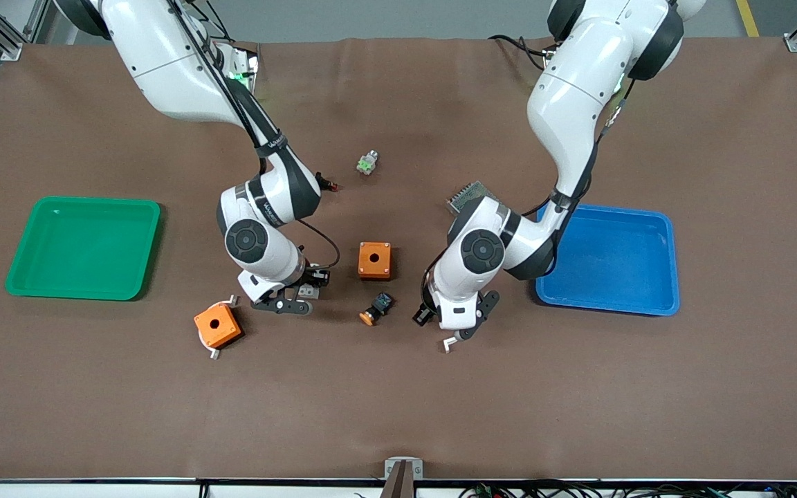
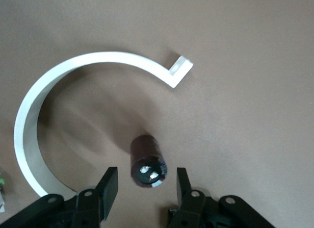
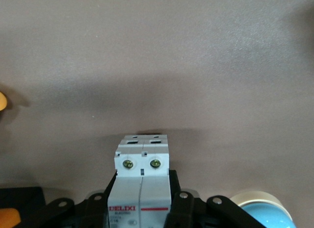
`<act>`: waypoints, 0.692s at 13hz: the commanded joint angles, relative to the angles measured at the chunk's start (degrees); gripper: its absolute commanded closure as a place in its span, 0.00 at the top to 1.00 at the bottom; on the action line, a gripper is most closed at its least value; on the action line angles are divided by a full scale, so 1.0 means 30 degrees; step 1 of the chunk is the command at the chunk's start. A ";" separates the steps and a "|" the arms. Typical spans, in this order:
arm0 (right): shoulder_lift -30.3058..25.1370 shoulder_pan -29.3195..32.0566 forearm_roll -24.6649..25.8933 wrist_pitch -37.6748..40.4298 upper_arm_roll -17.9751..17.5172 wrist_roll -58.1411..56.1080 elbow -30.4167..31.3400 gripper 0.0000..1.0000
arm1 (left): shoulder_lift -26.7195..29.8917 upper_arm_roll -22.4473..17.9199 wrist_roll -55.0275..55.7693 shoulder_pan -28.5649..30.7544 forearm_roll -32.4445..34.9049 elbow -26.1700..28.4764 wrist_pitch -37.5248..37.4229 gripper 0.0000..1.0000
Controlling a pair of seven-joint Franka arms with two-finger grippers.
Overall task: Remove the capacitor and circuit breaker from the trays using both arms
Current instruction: 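Lower the breaker and capacitor onto the table and open both grippers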
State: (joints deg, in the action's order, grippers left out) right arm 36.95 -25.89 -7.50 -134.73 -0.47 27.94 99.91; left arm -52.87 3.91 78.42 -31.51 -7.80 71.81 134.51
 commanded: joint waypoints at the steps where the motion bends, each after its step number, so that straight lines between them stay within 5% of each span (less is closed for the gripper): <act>1: 0.0309 -0.0013 0.0449 0.0320 0.0127 0.0090 -0.0608 0.44 | 0.0687 -0.0191 -0.0328 0.0218 0.1217 -0.0236 -0.0304 0.68; 3: 0.0193 -0.0041 0.0449 0.0524 0.0127 0.0148 -0.0754 1.00 | 0.1711 -0.0016 -0.1520 0.1472 0.1897 -0.0236 -0.1876 0.73; 6: -0.0363 0.0075 0.0478 0.4053 0.0244 0.0148 -0.2620 1.00 | 0.4141 -0.0132 -0.6291 0.2792 0.1898 0.0290 -0.5888 0.89; 9: -0.1444 0.0251 0.2140 0.8541 0.0245 0.0090 -0.5114 1.00 | 0.6455 -0.0161 -1.2234 0.4578 0.2307 0.0875 -0.8853 0.94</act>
State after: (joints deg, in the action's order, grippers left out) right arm 35.19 -25.75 -4.73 -115.82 0.57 27.88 88.21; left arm -38.94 3.21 50.04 -20.29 -2.31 70.43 111.23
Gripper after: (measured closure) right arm 0.000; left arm 0.093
